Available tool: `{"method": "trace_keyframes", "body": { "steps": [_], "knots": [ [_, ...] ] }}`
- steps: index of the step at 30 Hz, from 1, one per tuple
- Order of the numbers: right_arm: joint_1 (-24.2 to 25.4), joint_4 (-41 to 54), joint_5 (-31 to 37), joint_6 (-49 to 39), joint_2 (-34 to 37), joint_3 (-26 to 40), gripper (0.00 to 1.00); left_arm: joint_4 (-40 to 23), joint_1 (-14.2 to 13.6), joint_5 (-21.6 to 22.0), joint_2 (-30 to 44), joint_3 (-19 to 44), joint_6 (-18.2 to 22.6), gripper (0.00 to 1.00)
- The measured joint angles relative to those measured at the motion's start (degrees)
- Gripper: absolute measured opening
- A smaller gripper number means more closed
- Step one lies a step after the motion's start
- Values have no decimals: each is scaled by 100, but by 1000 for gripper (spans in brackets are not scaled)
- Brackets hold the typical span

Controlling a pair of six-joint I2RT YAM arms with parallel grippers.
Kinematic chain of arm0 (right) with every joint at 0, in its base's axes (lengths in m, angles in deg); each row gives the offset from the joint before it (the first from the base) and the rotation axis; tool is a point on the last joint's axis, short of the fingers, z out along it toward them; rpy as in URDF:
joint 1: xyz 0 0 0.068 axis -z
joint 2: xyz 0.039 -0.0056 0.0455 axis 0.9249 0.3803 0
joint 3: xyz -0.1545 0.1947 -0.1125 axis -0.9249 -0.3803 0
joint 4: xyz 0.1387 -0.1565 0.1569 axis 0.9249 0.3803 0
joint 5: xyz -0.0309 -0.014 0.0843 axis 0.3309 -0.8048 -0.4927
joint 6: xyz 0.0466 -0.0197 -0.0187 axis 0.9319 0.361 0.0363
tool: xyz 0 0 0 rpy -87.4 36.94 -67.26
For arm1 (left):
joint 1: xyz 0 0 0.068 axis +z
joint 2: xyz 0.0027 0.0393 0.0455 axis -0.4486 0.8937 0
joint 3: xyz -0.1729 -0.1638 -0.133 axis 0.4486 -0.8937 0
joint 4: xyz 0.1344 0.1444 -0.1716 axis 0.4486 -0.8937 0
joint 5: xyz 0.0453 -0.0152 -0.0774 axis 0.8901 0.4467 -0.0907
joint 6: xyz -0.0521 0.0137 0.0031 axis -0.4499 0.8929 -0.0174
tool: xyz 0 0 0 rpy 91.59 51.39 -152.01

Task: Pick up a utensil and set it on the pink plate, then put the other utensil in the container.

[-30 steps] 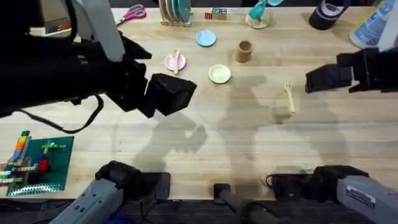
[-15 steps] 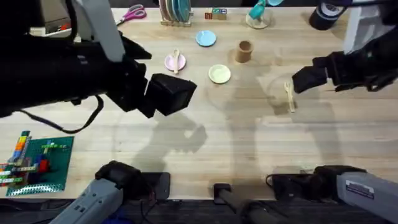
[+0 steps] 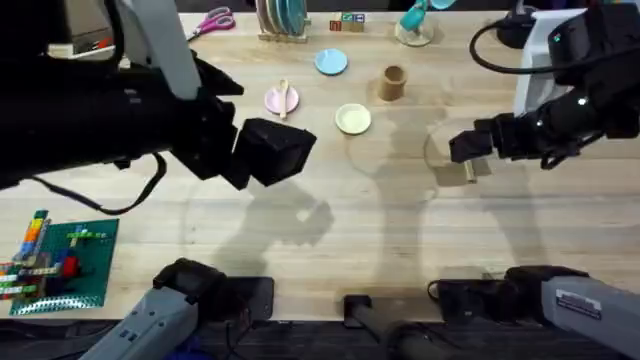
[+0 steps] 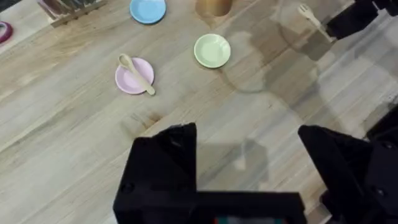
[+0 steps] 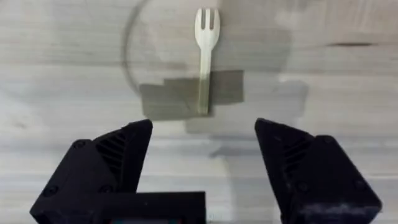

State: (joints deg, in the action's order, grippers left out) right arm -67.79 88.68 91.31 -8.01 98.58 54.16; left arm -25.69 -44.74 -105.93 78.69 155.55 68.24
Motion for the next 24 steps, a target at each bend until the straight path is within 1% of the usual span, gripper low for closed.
{"method": "trace_keyframes", "body": {
  "steps": [9,17,24],
  "knots": [
    [0,-475,15,-2,62,-2,999,0,0,0,0,0,0,995],
    [0,-413,15,23,800,-29,998,0,0,0,0,0,0,994],
    [0,-1052,10,80,1515,-96,998,0,0,-1,0,0,0,995]
  ]
}}
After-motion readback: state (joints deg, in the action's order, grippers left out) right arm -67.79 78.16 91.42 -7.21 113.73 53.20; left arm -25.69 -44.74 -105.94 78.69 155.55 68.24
